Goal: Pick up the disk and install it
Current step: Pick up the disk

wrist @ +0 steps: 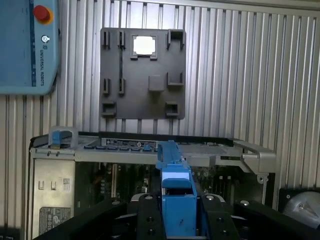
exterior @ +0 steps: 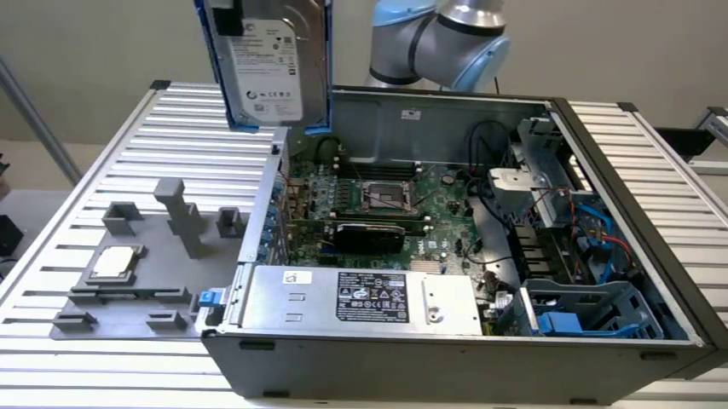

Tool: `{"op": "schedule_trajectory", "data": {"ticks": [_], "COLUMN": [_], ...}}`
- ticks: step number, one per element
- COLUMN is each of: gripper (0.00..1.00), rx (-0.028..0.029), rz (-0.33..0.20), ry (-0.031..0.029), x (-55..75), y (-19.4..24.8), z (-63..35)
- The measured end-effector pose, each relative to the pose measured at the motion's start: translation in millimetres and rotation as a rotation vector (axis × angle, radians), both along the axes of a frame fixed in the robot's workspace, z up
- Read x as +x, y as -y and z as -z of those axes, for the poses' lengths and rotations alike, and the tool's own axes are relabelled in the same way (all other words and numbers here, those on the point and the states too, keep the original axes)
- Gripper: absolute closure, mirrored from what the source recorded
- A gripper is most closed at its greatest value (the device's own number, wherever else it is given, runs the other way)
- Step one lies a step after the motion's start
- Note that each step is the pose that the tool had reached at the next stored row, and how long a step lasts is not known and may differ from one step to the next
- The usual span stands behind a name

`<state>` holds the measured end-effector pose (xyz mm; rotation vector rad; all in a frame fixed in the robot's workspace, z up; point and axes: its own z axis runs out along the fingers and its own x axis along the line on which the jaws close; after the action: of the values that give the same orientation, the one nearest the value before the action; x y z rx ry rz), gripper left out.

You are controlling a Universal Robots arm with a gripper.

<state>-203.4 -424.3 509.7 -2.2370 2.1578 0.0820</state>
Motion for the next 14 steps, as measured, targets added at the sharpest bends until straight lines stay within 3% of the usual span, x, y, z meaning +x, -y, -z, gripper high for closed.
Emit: {"op": "schedule_trajectory", "data": {"ticks": [14], "gripper": [1.00], "rx": [0.0000], "rz": [0.000], "ry": [-0.0002], "x": [63.7], "y": [18.0], "z": [0.4]}}
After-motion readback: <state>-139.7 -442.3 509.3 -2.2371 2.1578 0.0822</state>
